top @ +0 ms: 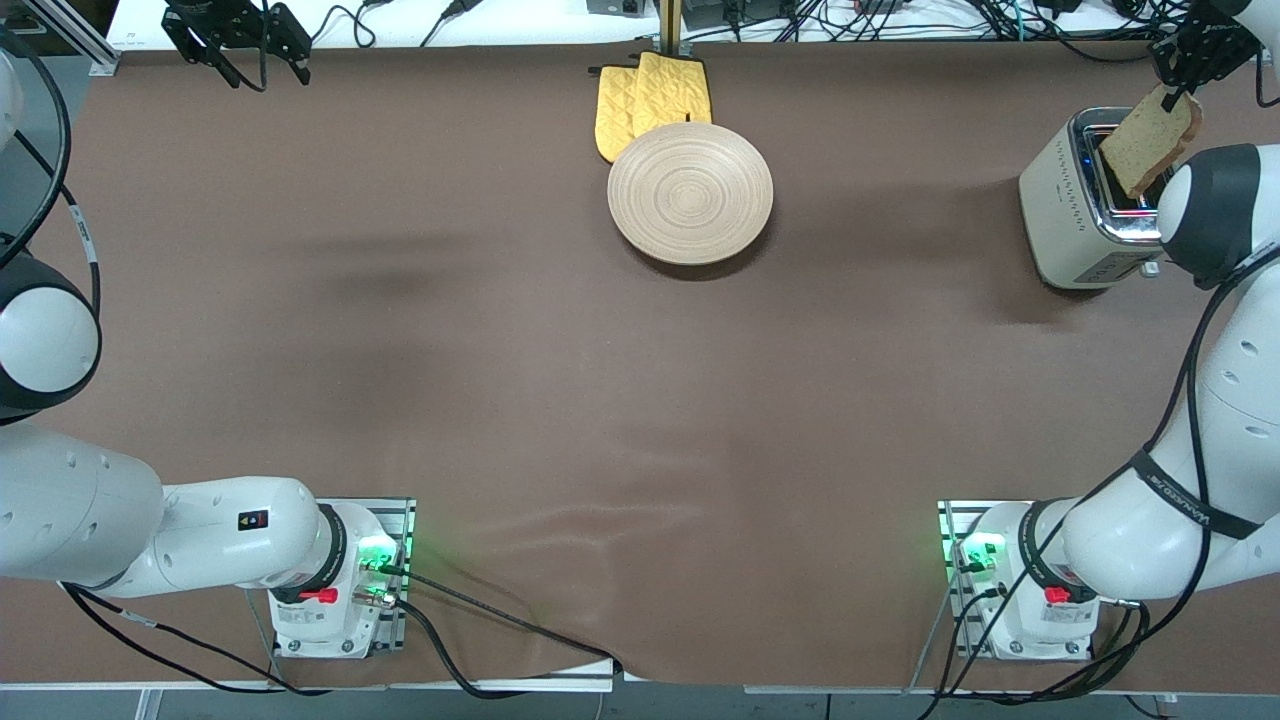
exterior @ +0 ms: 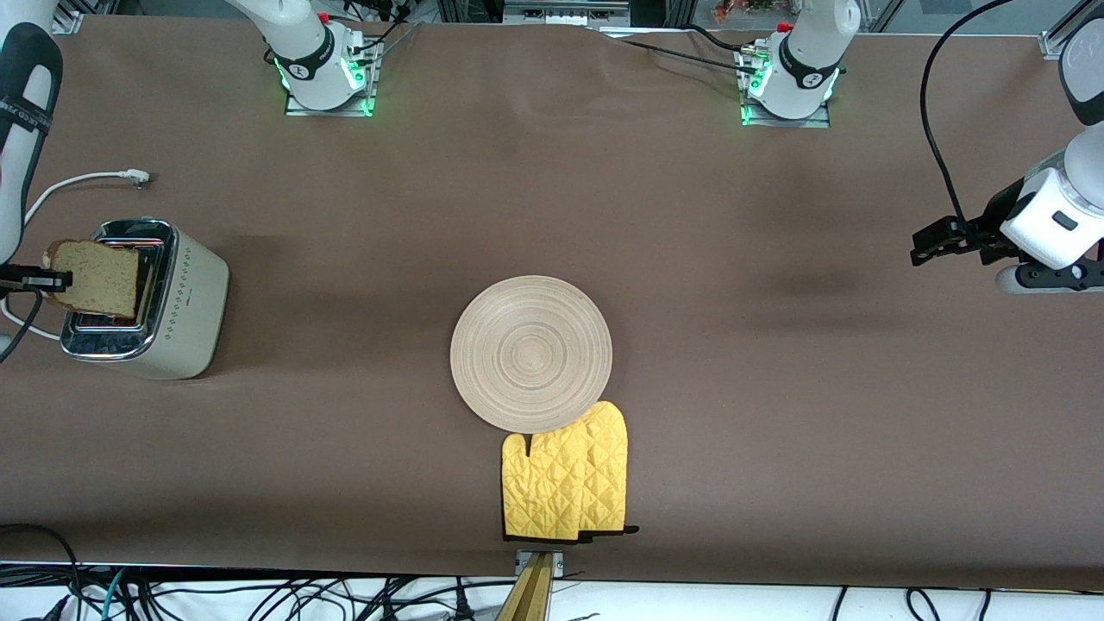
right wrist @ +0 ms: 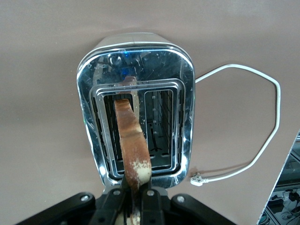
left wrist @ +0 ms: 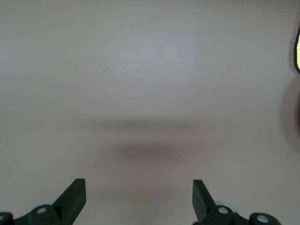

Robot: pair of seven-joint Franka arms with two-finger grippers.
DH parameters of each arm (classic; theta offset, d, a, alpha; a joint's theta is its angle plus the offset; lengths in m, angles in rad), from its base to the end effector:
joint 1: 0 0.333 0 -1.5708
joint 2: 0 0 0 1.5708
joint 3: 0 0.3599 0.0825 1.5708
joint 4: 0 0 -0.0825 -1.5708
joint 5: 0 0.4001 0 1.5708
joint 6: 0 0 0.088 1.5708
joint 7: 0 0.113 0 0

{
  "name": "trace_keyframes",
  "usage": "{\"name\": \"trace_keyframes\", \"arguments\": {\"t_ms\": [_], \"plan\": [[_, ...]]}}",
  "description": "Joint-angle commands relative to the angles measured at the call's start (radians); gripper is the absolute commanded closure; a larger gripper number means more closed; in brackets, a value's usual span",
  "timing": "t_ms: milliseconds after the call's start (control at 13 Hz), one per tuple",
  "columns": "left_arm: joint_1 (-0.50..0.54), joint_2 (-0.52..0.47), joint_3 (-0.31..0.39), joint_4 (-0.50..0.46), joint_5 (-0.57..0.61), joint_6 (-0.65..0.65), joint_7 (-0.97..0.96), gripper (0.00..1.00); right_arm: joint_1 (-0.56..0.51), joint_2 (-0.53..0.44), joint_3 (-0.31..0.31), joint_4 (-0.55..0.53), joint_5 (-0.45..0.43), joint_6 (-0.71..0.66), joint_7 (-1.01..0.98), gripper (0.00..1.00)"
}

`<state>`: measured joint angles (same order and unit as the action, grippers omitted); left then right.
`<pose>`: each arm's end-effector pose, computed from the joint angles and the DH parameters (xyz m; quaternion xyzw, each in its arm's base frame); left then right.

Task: Move plate and put bread in toaster
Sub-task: 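Lower the bread slice into the toaster slot with the right gripper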

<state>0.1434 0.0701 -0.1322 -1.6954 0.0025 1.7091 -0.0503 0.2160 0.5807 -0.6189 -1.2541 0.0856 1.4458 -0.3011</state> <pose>0.5973 0.0093 0.5723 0.9991 0.0306 -0.0280 0.0028 0.6847 -0.1646 0.4785 0.9816 -0.0349 -0.1756 0.0665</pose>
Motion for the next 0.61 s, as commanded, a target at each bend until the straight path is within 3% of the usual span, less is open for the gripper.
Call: {"name": "trace_keyframes", "arguments": {"t_ms": [0,537], "plan": [[0.012,-0.004,-0.004,0.019,-0.038,-0.017,0.012,0.0,-0.003,0.011,0.001,0.007,-0.009,0.016,-0.009,1.0],[0.025,-0.001,-0.004,0.014,-0.07,-0.016,0.009,0.0,0.006,0.054,0.008,0.005,0.052,0.061,0.0,1.0]]}}
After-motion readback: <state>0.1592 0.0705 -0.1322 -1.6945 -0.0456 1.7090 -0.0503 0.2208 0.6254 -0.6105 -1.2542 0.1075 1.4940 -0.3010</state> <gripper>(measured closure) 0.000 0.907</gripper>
